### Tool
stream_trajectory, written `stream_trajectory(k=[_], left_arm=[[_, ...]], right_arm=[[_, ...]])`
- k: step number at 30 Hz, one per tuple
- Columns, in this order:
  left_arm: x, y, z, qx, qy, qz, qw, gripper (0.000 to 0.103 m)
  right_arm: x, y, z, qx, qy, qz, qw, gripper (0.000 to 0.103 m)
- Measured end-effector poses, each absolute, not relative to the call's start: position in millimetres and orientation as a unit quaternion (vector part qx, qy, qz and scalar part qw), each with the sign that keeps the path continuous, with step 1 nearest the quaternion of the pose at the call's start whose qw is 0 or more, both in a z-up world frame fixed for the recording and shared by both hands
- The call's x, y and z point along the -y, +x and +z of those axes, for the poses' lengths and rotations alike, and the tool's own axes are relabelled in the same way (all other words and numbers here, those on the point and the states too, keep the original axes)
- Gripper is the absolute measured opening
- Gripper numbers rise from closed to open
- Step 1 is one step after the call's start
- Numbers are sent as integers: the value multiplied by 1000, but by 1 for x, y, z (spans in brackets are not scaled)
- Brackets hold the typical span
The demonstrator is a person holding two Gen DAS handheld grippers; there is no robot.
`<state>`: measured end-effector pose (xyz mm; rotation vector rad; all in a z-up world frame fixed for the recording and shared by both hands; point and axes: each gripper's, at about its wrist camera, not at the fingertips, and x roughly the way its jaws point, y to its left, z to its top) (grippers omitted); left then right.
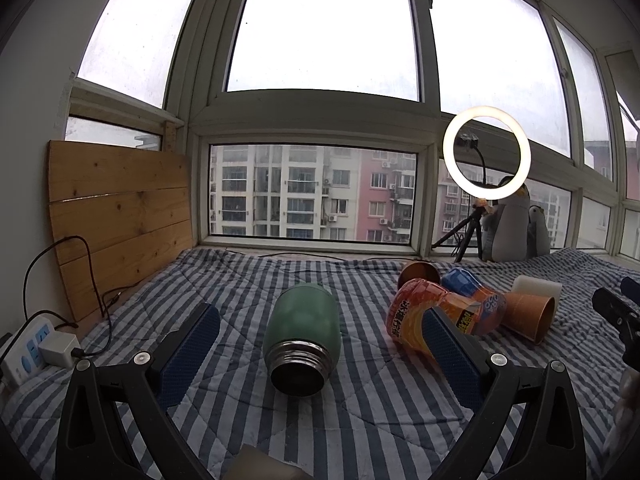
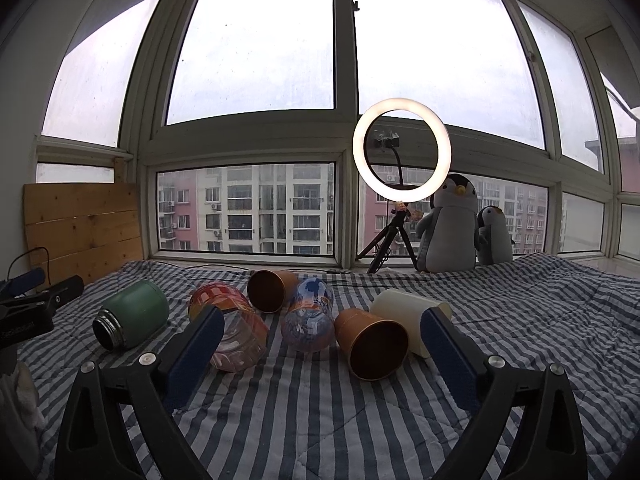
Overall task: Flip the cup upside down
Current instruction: 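Move the left gripper down over the green cup lying on its side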
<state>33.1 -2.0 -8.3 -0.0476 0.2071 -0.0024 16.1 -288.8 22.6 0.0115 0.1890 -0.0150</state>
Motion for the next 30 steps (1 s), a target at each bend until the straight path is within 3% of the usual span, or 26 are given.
stream_trajectory(k=[11,20,25,30], left_arm=[[-27,49,17,-154,-26,-7,988,102],[-78,128,42,-280,-45,-22,959,102],[-97,191,35,-345,-76,-34,935,101],[-102,251,18,-391,-104,-39,914,82]], right_arm=[[269,28,24,-151,-8,35,988,97],[268,35,23,-202,60,107,972,97],[267,34,23,-230,74,131,962,81],[262,29,27,-237,70,143,958,77]])
